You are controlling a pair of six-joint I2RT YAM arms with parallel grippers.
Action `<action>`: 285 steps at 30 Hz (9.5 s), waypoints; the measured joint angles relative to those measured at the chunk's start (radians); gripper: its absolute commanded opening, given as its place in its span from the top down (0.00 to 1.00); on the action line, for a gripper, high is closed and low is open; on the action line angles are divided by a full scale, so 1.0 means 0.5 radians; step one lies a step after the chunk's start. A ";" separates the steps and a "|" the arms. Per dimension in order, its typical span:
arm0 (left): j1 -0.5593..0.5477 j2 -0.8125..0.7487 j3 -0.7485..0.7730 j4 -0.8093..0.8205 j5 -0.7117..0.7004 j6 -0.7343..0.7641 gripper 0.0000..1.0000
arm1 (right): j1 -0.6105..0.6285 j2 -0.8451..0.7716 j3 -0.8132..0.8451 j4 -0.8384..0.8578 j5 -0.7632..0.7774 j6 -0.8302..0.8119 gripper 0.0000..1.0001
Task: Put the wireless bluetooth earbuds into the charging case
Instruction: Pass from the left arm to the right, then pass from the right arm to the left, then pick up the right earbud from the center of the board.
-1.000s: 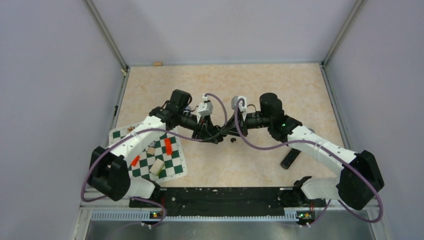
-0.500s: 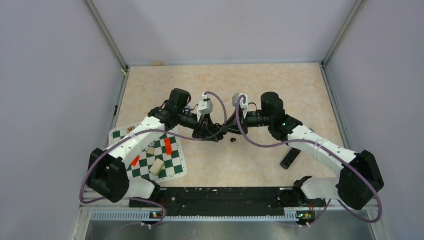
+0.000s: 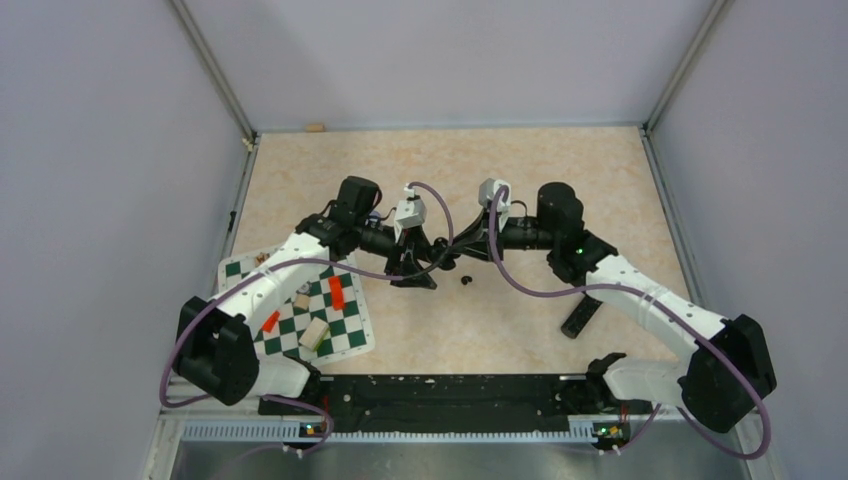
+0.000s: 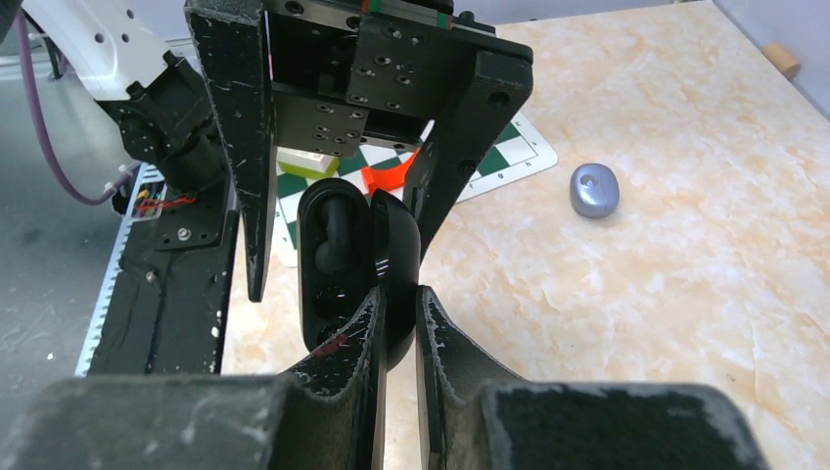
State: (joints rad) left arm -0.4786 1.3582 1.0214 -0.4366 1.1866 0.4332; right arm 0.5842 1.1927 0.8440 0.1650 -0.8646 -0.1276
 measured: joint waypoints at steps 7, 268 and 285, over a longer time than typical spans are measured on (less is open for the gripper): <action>0.014 -0.003 0.000 0.067 -0.044 -0.090 0.34 | -0.002 0.000 -0.029 0.027 0.110 0.018 1.00; 0.569 -0.324 -0.071 -0.950 0.116 0.996 0.88 | -0.279 1.305 0.352 -1.157 0.215 0.042 0.82; 0.614 -0.353 -0.071 -0.950 0.117 1.000 0.88 | -0.278 1.347 0.342 -0.938 0.228 0.246 0.89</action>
State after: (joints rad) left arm -0.1715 1.1816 0.9859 -0.9115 1.2449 0.9333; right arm 0.4454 1.8664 1.0149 -0.3042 -0.7506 -0.0048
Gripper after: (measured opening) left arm 0.349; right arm 0.100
